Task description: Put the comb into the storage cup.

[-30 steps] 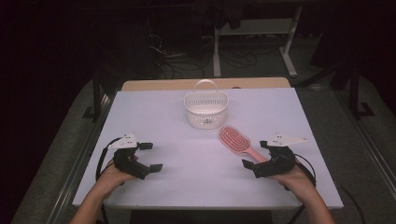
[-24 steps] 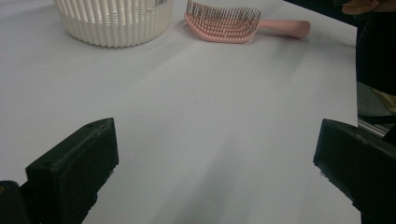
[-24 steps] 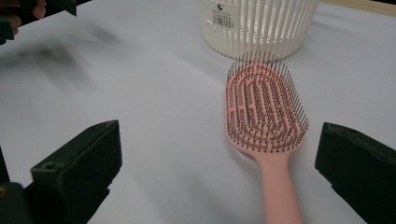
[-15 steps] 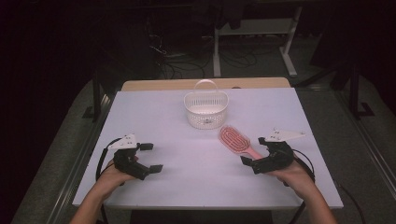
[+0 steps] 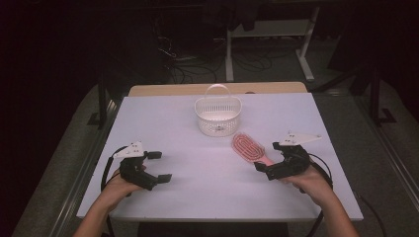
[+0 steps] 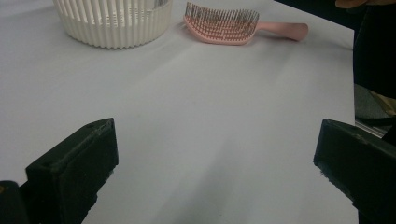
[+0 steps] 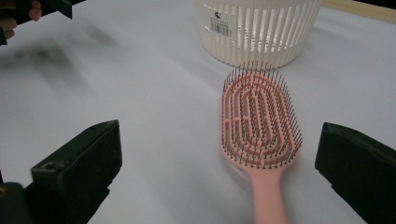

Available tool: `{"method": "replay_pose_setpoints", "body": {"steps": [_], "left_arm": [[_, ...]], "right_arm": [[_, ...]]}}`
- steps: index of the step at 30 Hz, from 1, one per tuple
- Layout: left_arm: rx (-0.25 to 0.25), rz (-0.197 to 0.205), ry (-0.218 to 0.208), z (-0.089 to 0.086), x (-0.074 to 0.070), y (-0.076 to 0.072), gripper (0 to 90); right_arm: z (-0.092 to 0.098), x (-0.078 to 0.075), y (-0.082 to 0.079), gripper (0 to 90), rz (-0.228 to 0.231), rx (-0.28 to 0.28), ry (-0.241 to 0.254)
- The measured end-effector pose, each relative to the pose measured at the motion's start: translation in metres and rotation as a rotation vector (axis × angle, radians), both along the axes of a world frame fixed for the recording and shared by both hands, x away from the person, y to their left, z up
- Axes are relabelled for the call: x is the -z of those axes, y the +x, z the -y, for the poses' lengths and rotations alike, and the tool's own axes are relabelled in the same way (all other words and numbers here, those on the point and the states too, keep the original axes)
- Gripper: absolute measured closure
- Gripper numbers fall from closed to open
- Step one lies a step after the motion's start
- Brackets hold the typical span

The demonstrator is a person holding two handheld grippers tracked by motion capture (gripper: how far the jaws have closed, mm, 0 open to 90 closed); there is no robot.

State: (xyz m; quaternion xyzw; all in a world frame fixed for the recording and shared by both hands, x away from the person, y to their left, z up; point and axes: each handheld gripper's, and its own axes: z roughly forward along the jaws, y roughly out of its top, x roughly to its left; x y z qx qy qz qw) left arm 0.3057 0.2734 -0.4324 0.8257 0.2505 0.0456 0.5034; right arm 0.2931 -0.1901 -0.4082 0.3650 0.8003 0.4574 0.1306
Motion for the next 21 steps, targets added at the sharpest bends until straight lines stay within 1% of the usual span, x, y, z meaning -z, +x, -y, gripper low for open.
{"method": "replay_pose_setpoints", "body": {"steps": [9, 21], "left_arm": [[0.004, -0.002, -0.001, 0.001, 0.000, 0.000, 0.0], [0.006, -0.005, -0.007, 0.001, 0.000, 0.000, 0.0]], "right_arm": [[0.000, -0.003, 0.006, 0.3, -0.006, 0.001, -0.008], [0.000, -0.011, 0.015, 0.3, 0.000, -0.002, -0.018]]}}
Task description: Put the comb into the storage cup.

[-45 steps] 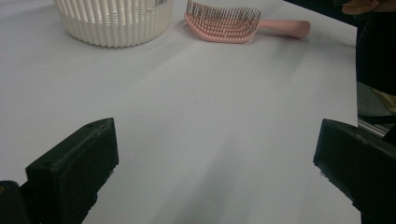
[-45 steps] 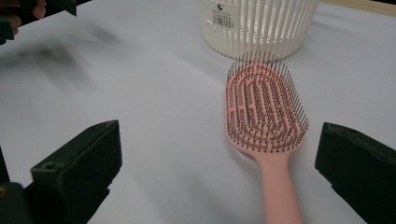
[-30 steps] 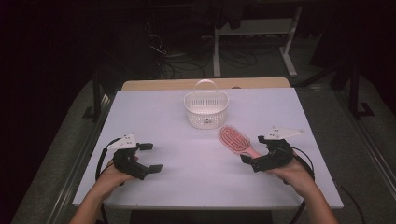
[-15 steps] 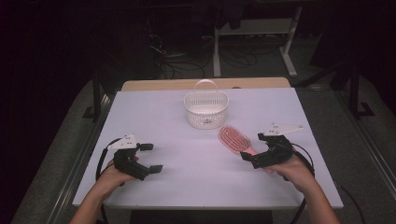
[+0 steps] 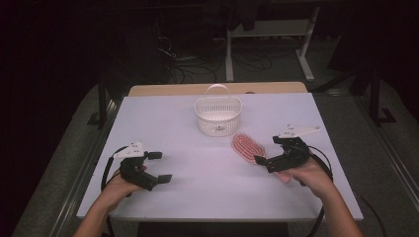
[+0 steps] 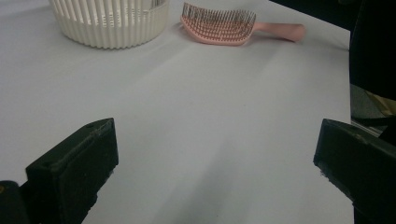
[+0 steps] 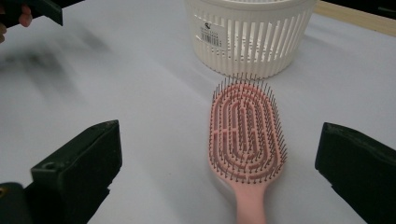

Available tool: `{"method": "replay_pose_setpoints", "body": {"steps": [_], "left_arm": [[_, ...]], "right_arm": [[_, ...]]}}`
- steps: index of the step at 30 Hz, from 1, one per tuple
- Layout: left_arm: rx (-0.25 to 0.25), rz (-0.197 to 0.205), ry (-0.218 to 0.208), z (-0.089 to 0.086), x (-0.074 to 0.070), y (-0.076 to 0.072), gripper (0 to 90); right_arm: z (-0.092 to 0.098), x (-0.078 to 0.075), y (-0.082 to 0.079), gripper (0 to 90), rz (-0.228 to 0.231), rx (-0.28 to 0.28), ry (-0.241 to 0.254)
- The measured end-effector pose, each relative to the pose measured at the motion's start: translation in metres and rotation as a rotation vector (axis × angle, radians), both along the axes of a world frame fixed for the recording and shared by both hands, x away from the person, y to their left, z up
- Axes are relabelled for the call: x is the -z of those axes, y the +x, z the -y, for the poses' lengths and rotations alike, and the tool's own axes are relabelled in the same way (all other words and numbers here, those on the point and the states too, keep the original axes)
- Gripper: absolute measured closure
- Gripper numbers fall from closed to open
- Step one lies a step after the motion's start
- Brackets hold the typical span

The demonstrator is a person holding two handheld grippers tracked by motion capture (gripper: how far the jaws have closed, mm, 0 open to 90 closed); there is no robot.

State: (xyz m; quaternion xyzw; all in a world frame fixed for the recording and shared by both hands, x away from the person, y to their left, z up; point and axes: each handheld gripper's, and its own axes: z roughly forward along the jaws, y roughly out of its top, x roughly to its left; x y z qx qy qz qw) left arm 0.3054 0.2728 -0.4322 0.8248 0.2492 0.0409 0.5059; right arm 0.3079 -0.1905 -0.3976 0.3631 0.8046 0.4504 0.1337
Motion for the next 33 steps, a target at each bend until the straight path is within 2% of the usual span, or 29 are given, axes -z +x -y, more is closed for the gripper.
{"method": "replay_pose_setpoints", "body": {"steps": [33], "left_arm": [[0.005, -0.003, -0.009, 0.000, 0.000, 0.000, 0.0]], "right_arm": [[0.005, -0.009, 0.026, 0.3, -0.014, 0.023, -0.013]]}}
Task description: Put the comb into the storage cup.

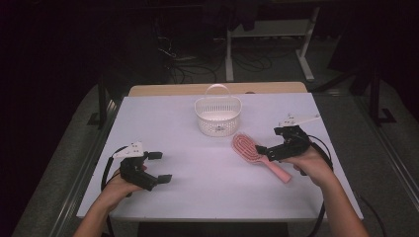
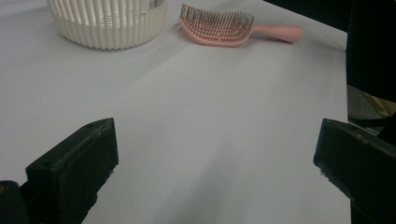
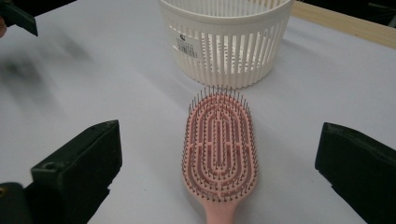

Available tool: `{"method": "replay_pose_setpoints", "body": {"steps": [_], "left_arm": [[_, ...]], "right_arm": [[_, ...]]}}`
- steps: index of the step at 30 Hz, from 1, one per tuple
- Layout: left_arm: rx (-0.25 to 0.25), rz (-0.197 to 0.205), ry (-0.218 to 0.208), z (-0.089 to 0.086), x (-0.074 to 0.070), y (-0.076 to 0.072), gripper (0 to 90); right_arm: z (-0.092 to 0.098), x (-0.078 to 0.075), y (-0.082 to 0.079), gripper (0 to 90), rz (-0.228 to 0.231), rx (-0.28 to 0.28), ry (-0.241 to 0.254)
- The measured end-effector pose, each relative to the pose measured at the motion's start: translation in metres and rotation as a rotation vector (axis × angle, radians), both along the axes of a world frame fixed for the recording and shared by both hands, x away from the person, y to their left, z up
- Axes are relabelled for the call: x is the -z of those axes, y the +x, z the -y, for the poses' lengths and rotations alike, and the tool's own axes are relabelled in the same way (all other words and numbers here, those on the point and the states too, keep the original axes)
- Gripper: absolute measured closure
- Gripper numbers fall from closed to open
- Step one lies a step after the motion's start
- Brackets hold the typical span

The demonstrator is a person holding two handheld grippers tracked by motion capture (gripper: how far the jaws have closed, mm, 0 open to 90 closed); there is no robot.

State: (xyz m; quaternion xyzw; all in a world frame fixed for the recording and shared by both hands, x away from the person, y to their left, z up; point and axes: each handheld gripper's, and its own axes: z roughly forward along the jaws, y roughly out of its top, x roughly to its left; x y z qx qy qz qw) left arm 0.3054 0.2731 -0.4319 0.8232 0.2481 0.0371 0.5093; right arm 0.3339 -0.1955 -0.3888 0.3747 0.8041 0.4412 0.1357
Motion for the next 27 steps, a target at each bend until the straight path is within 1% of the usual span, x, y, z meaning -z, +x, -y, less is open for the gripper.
{"method": "replay_pose_setpoints", "body": {"steps": [10, 19, 27], "left_arm": [[-0.001, -0.001, 0.001, 0.000, 0.000, 0.000, 0.0], [-0.004, -0.001, 0.000, -0.001, 0.000, 0.000, 0.0], [-0.003, -0.001, 0.000, -0.001, 0.001, 0.000, 0.0]], "right_arm": [[0.000, -0.004, 0.007, 0.3, 0.002, 0.002, -0.013], [0.002, -0.012, 0.017, 0.3, 0.017, 0.008, -0.021], [0.000, -0.016, 0.024, 0.3, 0.018, 0.010, -0.026]]}}
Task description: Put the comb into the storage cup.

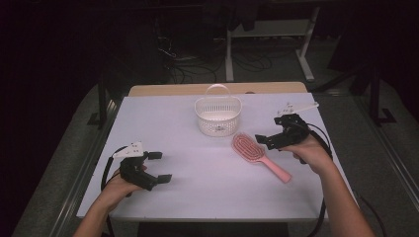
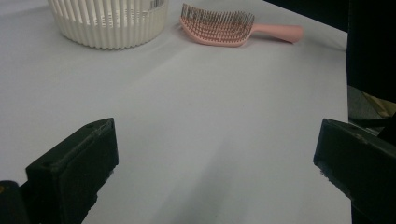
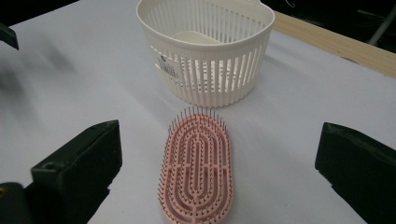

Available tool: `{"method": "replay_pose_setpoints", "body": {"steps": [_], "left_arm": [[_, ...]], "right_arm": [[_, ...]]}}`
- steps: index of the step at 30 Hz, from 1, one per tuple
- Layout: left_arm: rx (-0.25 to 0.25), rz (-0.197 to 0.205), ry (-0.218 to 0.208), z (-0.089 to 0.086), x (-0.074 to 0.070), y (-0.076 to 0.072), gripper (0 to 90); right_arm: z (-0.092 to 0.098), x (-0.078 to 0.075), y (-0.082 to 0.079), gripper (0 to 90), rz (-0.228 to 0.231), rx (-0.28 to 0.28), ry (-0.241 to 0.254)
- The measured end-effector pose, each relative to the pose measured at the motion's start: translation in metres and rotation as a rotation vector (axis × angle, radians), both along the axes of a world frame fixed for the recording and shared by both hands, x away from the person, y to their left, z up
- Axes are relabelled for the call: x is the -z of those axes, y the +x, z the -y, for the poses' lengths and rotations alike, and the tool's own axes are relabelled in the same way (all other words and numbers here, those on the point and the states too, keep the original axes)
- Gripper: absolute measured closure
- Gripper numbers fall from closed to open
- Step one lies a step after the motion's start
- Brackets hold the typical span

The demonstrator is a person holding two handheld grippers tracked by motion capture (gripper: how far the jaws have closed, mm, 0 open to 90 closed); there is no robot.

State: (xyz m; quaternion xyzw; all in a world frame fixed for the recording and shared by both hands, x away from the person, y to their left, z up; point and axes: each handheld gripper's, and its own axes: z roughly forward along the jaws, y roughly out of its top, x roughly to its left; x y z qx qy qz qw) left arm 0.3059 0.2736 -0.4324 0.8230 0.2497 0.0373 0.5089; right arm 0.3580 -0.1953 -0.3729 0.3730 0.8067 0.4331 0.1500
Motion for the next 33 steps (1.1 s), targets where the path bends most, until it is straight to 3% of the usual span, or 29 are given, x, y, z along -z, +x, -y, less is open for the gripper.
{"method": "replay_pose_setpoints", "body": {"steps": [17, 33], "left_arm": [[0.004, 0.001, 0.000, 0.0002, -0.0001, -0.0003, 0.0], [0.003, 0.001, 0.000, 0.0002, 0.0001, -0.0002, 0.0]], "right_arm": [[-0.0003, -0.0067, 0.0084, 0.3, -0.009, -0.010, -0.015], [-0.0051, -0.0050, 0.0089, 0.3, -0.066, -0.046, -0.086]]}}
